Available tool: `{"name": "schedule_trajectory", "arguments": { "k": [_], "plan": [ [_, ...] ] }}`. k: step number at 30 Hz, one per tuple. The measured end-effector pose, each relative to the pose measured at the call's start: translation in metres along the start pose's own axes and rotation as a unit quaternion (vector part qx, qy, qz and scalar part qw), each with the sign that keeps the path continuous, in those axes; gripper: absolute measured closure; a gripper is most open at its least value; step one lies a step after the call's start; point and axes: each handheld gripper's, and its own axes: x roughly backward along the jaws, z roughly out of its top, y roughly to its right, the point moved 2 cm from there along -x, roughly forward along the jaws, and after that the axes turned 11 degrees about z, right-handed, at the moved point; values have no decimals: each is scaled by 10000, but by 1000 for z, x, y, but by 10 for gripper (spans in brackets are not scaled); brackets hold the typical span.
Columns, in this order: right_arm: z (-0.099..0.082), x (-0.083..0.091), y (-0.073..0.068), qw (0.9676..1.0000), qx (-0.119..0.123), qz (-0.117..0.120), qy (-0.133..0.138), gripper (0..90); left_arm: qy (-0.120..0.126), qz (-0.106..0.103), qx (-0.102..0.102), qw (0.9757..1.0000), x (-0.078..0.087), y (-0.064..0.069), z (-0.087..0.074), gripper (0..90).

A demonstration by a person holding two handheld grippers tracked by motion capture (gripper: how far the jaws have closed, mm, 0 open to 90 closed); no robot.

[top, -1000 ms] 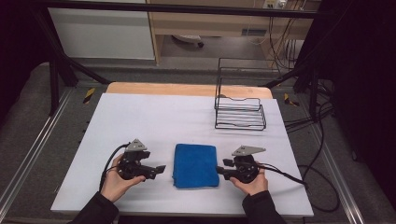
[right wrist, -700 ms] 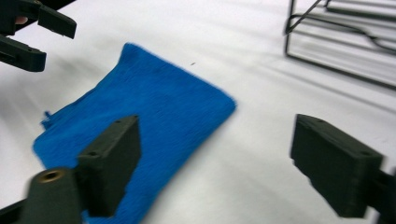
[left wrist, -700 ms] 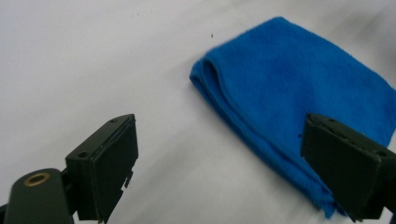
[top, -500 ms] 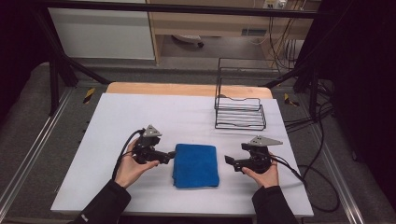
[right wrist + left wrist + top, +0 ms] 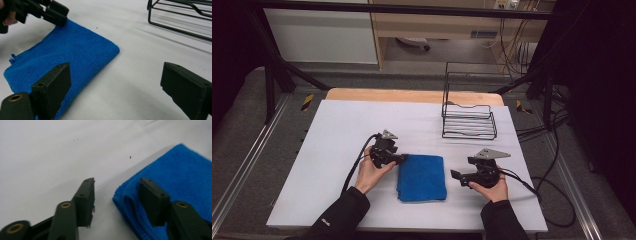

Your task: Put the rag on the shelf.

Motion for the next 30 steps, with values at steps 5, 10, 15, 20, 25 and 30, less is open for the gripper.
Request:
{"name": "schedule_trajectory", "arguments": {
  "k": [5,10,15,20,25,30],
  "plan": [
    [1,-1,0,10000,-62,69,-37,123,-43,-143,-6,9999,-5,2,-1,604],
    [1,-3,0,9999,-106,111,-37,123,-69,-177,-54,9998,-11,5,-3,653],
    [4,-5,1,9999,-92,65,-18,114,-55,-218,71,9997,-12,5,-4,677],
    [11,-13,-2,9999,-44,88,-77,99,-98,-376,134,9992,-12,6,-5,783],
    [19,-28,-2,9998,0,16,-205,156,-88,-347,-13,9994,-11,7,-5,815],
    [27,-49,6,9991,-26,-162,-402,208,-56,-331,-26,9994,-12,8,-6,815]
  ]
}}
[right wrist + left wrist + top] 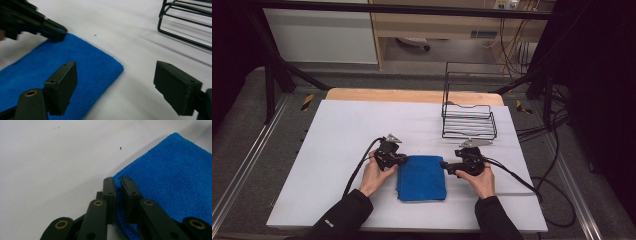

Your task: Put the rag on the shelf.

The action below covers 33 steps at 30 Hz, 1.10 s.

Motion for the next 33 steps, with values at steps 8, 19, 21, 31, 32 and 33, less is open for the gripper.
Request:
{"name": "schedule_trajectory", "arguments": {
  "k": [8,19,21,31,32,33],
  "plan": [
    [5,-26,15,9997,-8,-208,-149,396,55,76,-85,9999,0,2,-1,809],
    [2,-35,14,9992,-280,-72,-270,614,121,24,-193,9997,0,1,-3,806],
    [2,-34,12,9988,-342,-36,-362,644,117,19,-195,9997,0,1,-2,806],
    [2,-33,7,9969,-618,136,-465,834,119,-33,-104,9999,0,-1,-2,822],
    [2,-32,7,9967,-638,160,-474,844,119,-41,-91,9999,1,-1,-2,825],
    [2,-31,7,9967,-634,175,-479,850,115,-67,-67,9999,1,-1,-2,827]
  ]
}}
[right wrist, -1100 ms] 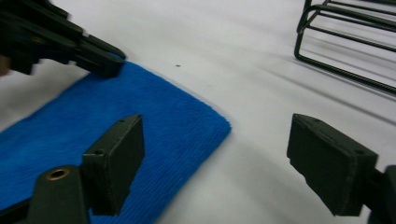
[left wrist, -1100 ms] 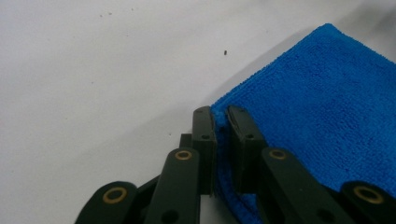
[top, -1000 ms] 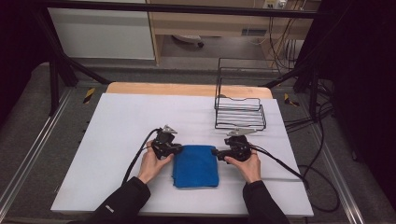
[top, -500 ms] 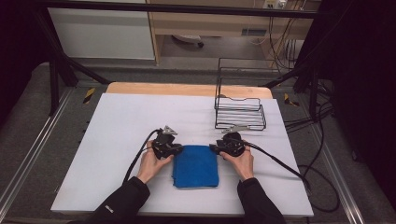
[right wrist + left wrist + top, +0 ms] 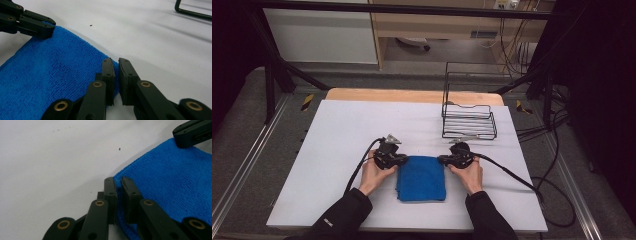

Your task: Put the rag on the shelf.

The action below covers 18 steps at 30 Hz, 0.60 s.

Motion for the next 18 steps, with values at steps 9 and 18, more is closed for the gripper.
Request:
{"name": "schedule_trajectory", "arguments": {
  "k": [9,18],
  "plan": [
    [3,6,-2,9998,47,139,120,863,90,-136,257,9995,8,-6,2,835],
    [9,21,-8,9975,302,299,569,864,385,-170,290,9987,25,-4,7,837]
  ]
}}
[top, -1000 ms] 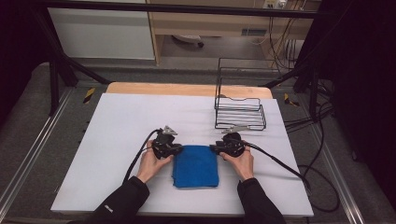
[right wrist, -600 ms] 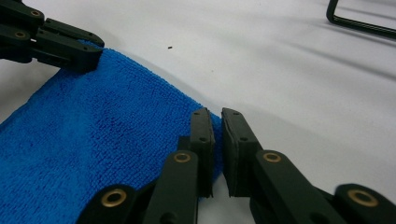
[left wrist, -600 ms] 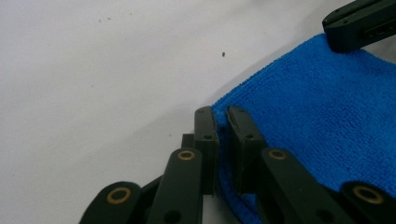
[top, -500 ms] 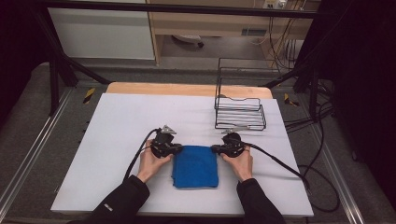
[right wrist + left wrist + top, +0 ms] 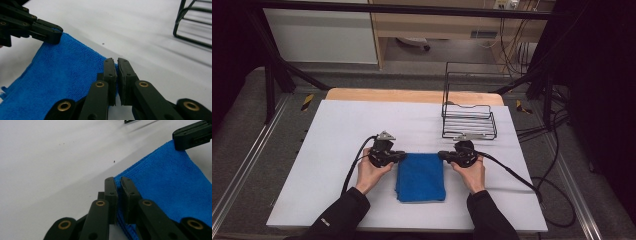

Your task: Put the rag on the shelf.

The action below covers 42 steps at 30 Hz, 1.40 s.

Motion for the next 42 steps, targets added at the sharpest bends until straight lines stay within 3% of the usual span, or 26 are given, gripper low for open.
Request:
{"name": "schedule_trajectory", "arguments": {
  "k": [15,26,42],
  "plan": [
    [19,25,-19,9970,532,6,570,864,685,75,-134,9975,36,10,15,836],
    [26,41,-24,9948,645,41,791,864,987,134,-319,9945,52,24,22,836],
    [43,71,-46,9866,1127,-88,1174,865,1481,63,-344,9884,78,36,34,835]
  ]
}}
